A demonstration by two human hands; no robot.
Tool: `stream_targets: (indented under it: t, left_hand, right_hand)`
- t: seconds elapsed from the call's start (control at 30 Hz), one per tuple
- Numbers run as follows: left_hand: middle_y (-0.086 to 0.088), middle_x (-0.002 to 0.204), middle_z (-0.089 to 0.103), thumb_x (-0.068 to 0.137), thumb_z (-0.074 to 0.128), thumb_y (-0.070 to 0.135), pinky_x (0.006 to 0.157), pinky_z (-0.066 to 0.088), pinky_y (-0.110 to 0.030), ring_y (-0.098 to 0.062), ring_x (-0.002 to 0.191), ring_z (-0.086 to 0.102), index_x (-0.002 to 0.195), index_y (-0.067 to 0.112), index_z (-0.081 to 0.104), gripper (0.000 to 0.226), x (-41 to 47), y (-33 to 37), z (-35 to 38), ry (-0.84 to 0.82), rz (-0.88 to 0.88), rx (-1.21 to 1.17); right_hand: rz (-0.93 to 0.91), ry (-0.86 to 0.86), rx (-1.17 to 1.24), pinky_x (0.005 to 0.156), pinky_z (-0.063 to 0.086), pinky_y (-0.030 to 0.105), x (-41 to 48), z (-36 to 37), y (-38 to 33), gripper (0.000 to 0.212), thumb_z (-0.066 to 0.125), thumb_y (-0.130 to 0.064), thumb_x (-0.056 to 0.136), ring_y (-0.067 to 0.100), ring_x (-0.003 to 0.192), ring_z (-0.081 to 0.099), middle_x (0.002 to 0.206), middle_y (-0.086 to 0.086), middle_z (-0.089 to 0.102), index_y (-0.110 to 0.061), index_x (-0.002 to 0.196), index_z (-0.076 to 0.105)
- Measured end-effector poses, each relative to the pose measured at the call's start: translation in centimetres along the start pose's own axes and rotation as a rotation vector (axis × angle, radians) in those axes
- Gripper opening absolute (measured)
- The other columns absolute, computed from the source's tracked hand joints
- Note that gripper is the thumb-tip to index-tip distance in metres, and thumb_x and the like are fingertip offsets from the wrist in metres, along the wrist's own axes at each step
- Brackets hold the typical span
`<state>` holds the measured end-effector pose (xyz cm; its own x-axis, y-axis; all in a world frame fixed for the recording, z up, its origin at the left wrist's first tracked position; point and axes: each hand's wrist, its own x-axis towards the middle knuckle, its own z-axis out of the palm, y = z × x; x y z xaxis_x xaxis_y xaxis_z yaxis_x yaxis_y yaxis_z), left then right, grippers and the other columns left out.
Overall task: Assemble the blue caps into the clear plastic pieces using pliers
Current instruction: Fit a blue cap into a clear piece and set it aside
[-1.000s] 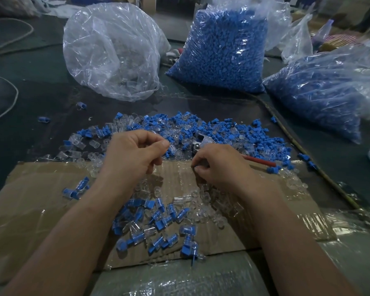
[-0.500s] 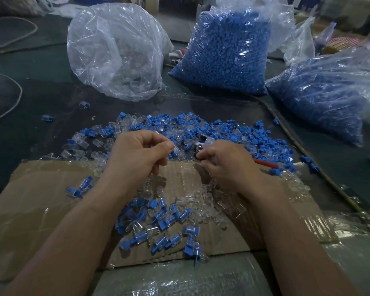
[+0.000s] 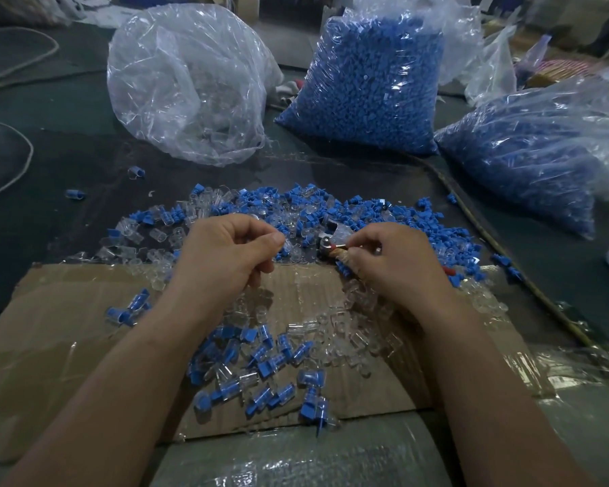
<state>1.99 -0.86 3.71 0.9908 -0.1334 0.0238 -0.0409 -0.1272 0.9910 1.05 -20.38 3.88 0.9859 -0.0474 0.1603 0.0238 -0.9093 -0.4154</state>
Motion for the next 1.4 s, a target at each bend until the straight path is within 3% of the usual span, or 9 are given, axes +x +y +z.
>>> stream_targets:
  t: [0.17, 0.3, 0.53, 0.77, 0.9, 1.03, 1.13, 1.23, 1.4]
  left_hand:
    - [0.006, 0.046, 0.059, 0.081, 0.065, 0.011, 0.039, 0.04, -0.011, -0.001, 0.037, 0.047, 0.069, 0.013, 0.065, 0.012, 0.1, -0.1, 0.1, 0.002, -0.009, -0.002]
    - [0.006, 0.046, 0.059, 0.081, 0.065, 0.011, 0.04, 0.04, -0.011, -0.001, 0.038, 0.047, 0.07, 0.013, 0.065, 0.011, 0.1, -0.2, 0.1, -0.002, -0.012, -0.001]
    - [0.006, 0.046, 0.059, 0.081, 0.065, 0.011, 0.04, 0.041, -0.011, -0.002, 0.037, 0.047, 0.07, 0.013, 0.065, 0.011, 0.1, -0.2, 0.1, -0.006, -0.019, 0.007]
    - [0.006, 0.045, 0.058, 0.081, 0.064, 0.012, 0.039, 0.039, -0.011, -0.001, 0.038, 0.047, 0.072, 0.011, 0.066, 0.009, 0.0, -0.1, 0.0, -0.007, -0.016, 0.016]
    - [0.006, 0.045, 0.058, 0.081, 0.065, 0.011, 0.039, 0.039, -0.011, -0.001, 0.037, 0.046, 0.072, 0.01, 0.065, 0.009, 0.0, -0.1, 0.0, -0.009, -0.016, 0.015]
    - [0.006, 0.045, 0.058, 0.081, 0.065, 0.011, 0.039, 0.039, -0.012, -0.002, 0.037, 0.046, 0.07, 0.012, 0.065, 0.011, 0.1, -0.1, 0.0, -0.006, -0.009, 0.002]
    - [0.005, 0.045, 0.058, 0.082, 0.065, 0.011, 0.039, 0.038, -0.011, -0.001, 0.037, 0.047, 0.07, 0.012, 0.065, 0.012, 0.1, -0.1, 0.0, -0.017, -0.012, -0.009]
    - [0.001, 0.053, 0.064, 0.081, 0.065, 0.01, 0.04, 0.041, -0.012, -0.004, 0.041, 0.054, 0.073, 0.012, 0.066, 0.008, -0.1, 0.0, 0.2, -0.088, -0.06, -0.016]
    - [-0.004, 0.072, 0.069, 0.074, 0.069, 0.002, 0.051, 0.05, -0.015, -0.009, 0.057, 0.066, 0.089, 0.012, 0.066, 0.019, -0.5, 0.1, 0.8, -0.271, -0.104, -0.038]
  right_hand:
    - [0.022, -0.163, -0.156, 0.051, 0.031, 0.015, 0.1, 0.6, -0.3, 0.023, 0.053, -0.02, 0.091, 0.001, 0.06, 0.045, 0.088, -0.012, 0.058, -0.027, 0.108, 0.067]
    - [0.027, -0.233, -0.297, 0.065, 0.039, 0.024, 0.5, 1.1, -0.9, 0.033, 0.048, -0.012, 0.087, 0.012, 0.071, 0.047, 0.107, -0.001, 0.063, -0.03, 0.109, 0.066]
    - [0.064, -0.259, -0.296, 0.064, 0.039, 0.023, 0.7, 1.0, -1.3, 0.026, 0.055, -0.01, 0.08, 0.013, 0.069, 0.05, 0.085, -0.004, 0.062, -0.027, 0.09, 0.073]
    - [0.071, -0.183, -0.305, 0.055, 0.04, 0.021, 0.7, 1.5, -1.2, 0.019, 0.054, -0.016, 0.083, 0.01, 0.063, 0.057, 0.077, -0.001, 0.068, -0.017, 0.079, 0.073]
    - [0.059, -0.193, -0.235, 0.045, 0.031, 0.013, 0.6, 1.3, -0.9, 0.022, 0.051, -0.014, 0.087, 0.004, 0.05, 0.047, 0.075, -0.002, 0.067, -0.014, 0.082, 0.072]
    - [0.026, -0.165, -0.241, 0.048, 0.029, 0.012, 0.5, 1.1, -0.8, 0.022, 0.048, -0.014, 0.089, 0.005, 0.061, 0.05, 0.081, -0.003, 0.064, -0.012, 0.081, 0.069]
    - [0.019, -0.083, -0.045, 0.049, 0.028, 0.01, 0.0, 0.6, -1.0, 0.02, 0.053, -0.017, 0.09, -0.001, 0.06, 0.045, 0.075, -0.015, 0.051, -0.022, 0.071, 0.057]
    - [0.022, 0.008, 0.475, 0.05, 0.037, 0.006, -0.8, 0.4, -2.2, 0.02, 0.056, -0.012, 0.088, -0.004, 0.052, 0.045, 0.066, -0.012, 0.051, -0.024, 0.072, 0.056]
    - [-0.097, -0.071, 0.916, 0.066, 0.048, 0.015, -1.7, 1.3, -4.4, 0.024, 0.051, 0.001, 0.088, 0.0, 0.067, 0.053, 0.072, -0.009, 0.054, -0.02, 0.077, 0.055]
